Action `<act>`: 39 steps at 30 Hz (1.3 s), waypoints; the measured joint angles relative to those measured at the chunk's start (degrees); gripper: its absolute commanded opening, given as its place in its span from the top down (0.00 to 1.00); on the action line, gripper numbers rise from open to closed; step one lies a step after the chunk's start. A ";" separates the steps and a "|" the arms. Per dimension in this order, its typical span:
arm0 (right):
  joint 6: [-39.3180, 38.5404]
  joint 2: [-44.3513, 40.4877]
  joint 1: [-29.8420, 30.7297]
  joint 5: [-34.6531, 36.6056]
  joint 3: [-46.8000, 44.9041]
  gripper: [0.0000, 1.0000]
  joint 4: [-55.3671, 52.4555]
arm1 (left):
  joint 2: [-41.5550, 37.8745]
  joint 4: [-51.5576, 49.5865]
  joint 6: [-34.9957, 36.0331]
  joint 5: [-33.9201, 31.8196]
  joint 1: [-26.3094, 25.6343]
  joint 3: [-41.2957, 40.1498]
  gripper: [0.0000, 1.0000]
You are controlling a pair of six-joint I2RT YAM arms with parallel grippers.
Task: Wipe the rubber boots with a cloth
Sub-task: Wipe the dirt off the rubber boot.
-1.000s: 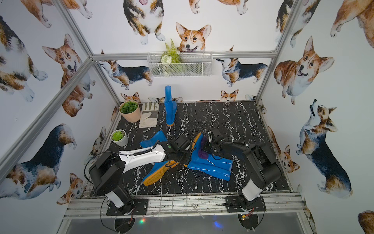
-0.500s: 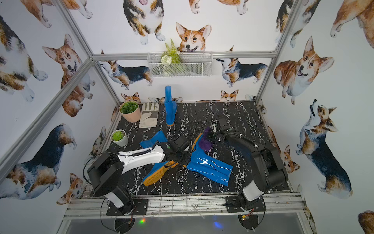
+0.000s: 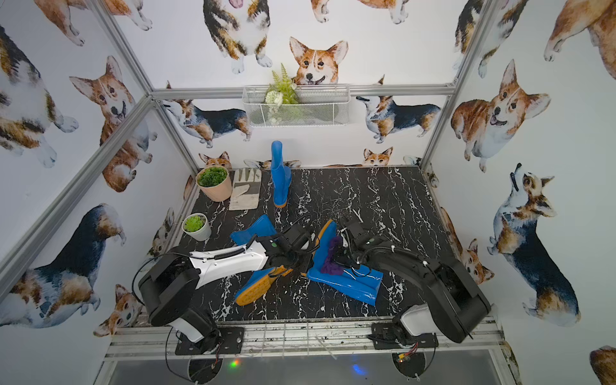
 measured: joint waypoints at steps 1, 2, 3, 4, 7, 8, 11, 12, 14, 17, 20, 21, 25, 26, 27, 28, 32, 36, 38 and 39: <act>-0.24 -1.81 0.07 0.17 0.09 1.00 -0.68 | 0.00 0.17 -0.13 0.28 0.17 -0.09 1.00; -0.42 -2.99 0.48 0.31 0.15 1.00 -0.83 | 0.00 0.44 -0.28 0.70 0.31 -0.17 1.00; -1.31 -3.78 1.07 0.31 0.15 1.00 -0.90 | 0.00 0.83 -0.33 1.07 0.35 -0.26 1.00; -1.49 -4.13 1.79 -0.04 0.15 1.00 -0.66 | 0.00 1.05 -0.48 1.36 0.42 -0.33 1.00; -3.02 -2.01 3.58 -1.68 0.92 1.00 1.11 | 0.02 1.46 -0.55 1.95 0.39 -0.37 1.00; -3.28 -0.31 4.22 -2.25 1.97 1.00 1.53 | 0.07 1.68 -0.61 2.32 0.39 -0.39 1.00; -6.43 5.99 5.51 -4.66 6.27 1.00 3.85 | 0.07 2.73 -0.72 3.19 0.39 -0.83 1.00; -7.65 7.65 5.77 -5.31 7.34 1.00 4.55 | 0.04 2.75 -0.72 3.23 0.39 -0.94 1.00; -9.05 10.47 5.73 -6.93 9.33 1.00 4.39 | -0.11 2.16 -0.72 2.49 0.33 -0.94 1.00; -10.71 13.27 4.66 -8.66 11.72 1.00 3.63 | -0.15 -0.28 0.22 -0.87 -0.37 0.09 1.00; -11.61 14.62 1.46 -12.55 11.93 1.00 3.58 | -0.11 -1.20 1.53 -3.54 -1.29 0.59 1.00; -11.61 14.95 -0.44 -13.53 11.72 1.00 3.98 | -0.11 -1.11 1.79 -3.74 -1.42 0.57 1.00; -10.49 16.79 -13.29 -12.63 9.92 1.00 4.42 | -0.33 -0.50 2.91 -3.13 -1.88 -0.07 1.00; -10.40 16.74 -15.74 -12.07 9.77 1.00 3.74 | -0.33 -0.48 3.34 -2.80 -1.95 -0.09 1.00; -10.51 16.35 -17.29 -12.07 9.77 1.00 2.86 | -0.35 -0.48 3.74 -2.58 -1.97 -0.09 1.00; -11.04 15.39 -18.14 -12.02 9.90 1.00 1.66 | -0.42 -0.61 3.98 -2.16 -1.99 -0.09 1.00; -14.01 8.94 -17.22 -11.23 11.67 1.00 -2.56 | -0.83 -0.94 4.92 -2.03 -2.05 -0.09 1.00; -17.20 4.85 -8.31 -10.73 13.46 1.00 -4.28 | -0.72 -1.09 5.42 -1.99 -2.05 0.04 1.00; -18.05 6.34 -4.55 -12.57 14.05 1.00 -3.74 | -0.35 -1.01 5.57 -1.84 -2.05 0.26 1.00; -18.29 8.13 -3.61 -12.66 14.36 1.00 -3.54 | -0.09 -0.94 5.68 -1.68 -2.05 0.44 1.00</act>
